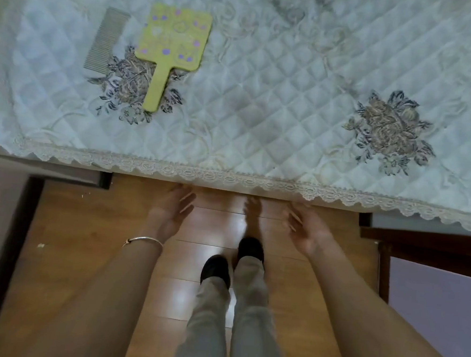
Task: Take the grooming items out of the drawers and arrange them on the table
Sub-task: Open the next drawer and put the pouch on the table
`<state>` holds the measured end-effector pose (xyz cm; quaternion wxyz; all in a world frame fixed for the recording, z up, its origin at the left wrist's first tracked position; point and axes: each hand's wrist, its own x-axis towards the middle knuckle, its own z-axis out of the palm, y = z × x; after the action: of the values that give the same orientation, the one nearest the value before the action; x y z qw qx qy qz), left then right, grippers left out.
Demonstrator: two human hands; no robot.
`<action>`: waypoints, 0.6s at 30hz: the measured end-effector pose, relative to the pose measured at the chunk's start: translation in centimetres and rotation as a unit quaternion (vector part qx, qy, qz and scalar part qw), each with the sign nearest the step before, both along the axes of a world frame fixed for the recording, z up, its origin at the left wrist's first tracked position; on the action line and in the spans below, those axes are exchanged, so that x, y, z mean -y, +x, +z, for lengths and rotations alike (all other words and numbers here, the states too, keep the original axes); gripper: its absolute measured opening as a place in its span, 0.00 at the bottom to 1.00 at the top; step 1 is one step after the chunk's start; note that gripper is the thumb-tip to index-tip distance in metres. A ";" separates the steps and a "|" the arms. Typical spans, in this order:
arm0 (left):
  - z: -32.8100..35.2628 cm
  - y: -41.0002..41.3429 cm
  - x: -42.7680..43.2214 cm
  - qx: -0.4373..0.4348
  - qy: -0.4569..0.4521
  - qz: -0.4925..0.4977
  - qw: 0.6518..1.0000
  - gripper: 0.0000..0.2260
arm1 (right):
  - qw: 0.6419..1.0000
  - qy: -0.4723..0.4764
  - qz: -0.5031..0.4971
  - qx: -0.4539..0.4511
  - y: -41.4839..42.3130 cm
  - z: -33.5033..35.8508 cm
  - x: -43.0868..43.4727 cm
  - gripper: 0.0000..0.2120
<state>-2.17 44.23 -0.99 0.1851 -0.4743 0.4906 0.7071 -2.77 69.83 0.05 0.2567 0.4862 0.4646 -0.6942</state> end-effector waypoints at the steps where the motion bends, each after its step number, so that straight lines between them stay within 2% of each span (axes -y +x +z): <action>1: -0.3 -0.7 0.4 -0.006 0.015 0.019 1.000 0.09 | 0.999 -0.017 -0.030 -0.003 -0.3 -0.3 0.2 0.10; 5: -0.6 -1.3 1.5 -0.005 0.041 0.051 0.998 0.11 | 0.998 -0.043 -0.054 -0.008 -0.1 -0.2 0.5 0.05; 13: 2.1 3.2 1.4 0.005 0.065 0.025 0.998 0.09 | 0.999 -0.021 -0.030 0.013 4.0 1.6 0.8 0.07; 16: 3.8 5.8 1.8 0.005 0.025 -0.035 0.999 0.07 | 0.996 0.057 0.067 0.021 6.5 3.2 1.4 0.06; 18: 5.6 7.5 2.0 -0.016 -0.040 -0.080 0.996 0.07 | 0.968 0.171 0.185 -0.012 8.3 5.1 1.8 0.09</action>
<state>5.35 42.27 4.59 0.2140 -0.4293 0.5573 0.6777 5.55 68.04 5.10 0.2879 0.4198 0.6611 -0.5511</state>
